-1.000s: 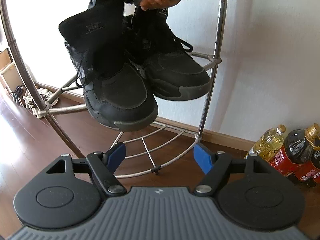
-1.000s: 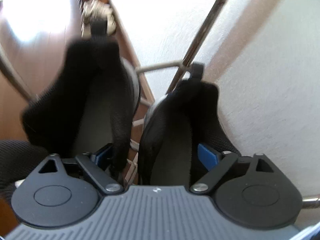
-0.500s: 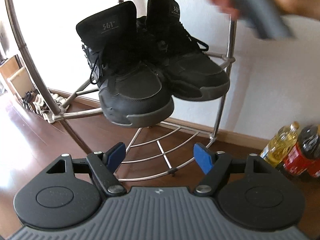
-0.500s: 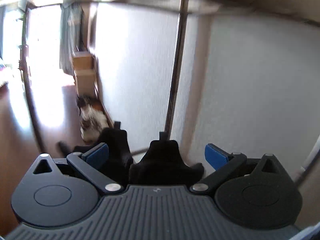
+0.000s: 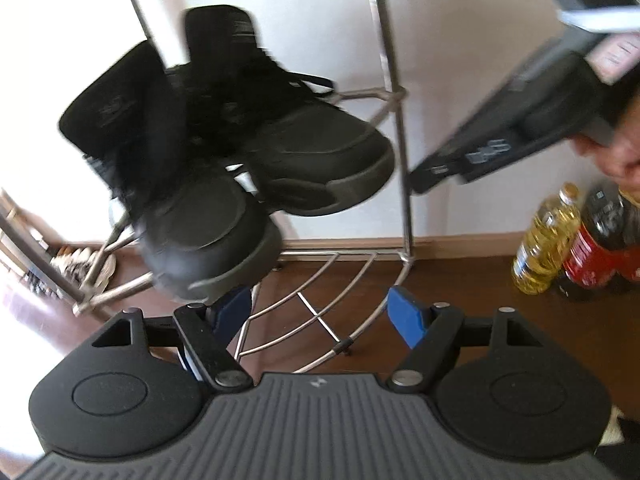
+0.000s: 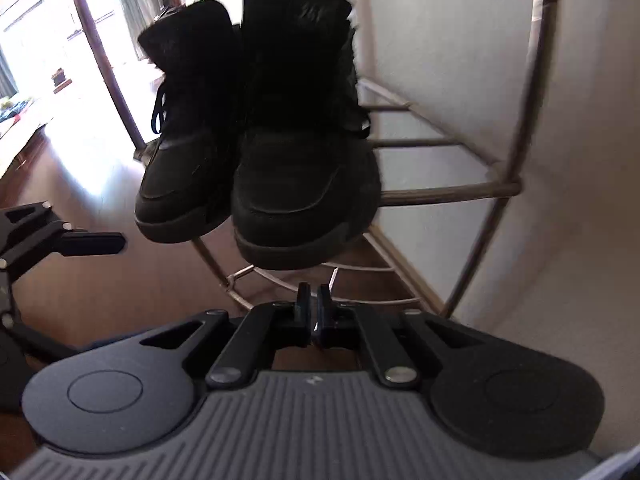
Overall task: Organize scattered shoes
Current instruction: 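Lower the sneakers onto the middle tier and open the right tool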
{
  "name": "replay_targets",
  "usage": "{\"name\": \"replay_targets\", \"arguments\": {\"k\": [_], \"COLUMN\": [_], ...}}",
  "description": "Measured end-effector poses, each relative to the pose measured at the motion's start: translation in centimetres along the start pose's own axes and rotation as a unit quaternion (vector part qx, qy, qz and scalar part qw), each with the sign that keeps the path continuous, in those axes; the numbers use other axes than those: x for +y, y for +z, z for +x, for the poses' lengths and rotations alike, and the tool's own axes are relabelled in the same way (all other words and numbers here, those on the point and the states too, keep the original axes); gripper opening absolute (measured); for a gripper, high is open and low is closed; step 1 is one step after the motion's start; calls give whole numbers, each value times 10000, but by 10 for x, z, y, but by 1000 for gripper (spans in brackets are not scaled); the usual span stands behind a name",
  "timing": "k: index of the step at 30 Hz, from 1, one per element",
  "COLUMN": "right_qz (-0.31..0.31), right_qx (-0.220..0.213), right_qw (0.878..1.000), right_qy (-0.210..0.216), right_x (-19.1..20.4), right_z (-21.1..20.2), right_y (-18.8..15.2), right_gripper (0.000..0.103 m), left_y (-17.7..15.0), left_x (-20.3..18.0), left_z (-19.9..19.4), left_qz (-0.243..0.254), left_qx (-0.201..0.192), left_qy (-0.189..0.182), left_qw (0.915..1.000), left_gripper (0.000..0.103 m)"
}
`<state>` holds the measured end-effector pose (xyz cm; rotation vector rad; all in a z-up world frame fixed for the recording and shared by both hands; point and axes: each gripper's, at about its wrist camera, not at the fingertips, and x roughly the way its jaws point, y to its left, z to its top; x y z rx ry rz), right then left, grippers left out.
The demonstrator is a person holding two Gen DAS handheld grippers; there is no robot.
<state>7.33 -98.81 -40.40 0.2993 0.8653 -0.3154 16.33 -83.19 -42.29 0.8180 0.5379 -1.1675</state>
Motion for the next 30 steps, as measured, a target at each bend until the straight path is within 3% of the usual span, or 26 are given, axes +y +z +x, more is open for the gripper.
{"name": "replay_targets", "arguments": {"k": [8, 12, 22, 30], "right_qz": [-244, -215, -10, 199], "right_qx": [220, 274, 254, 98], "right_qw": [9994, 9991, 9989, 9994], "right_qy": [126, 234, 388, 251], "right_x": [7, 15, 25, 26], "right_z": [38, 27, 44, 55], "right_y": [21, 20, 24, 35], "right_gripper": [2, 2, 2, 2], "left_y": [0, -2, -3, -3], "left_x": [4, 10, 12, 12], "left_z": [11, 11, 16, 20], "left_qz": [140, 86, 101, 73], "left_qx": [105, 173, 164, 123], "left_qy": [134, 176, 198, 168], "left_qw": [9998, 9997, 9996, 9998], "left_gripper": [77, 77, 77, 77]}}
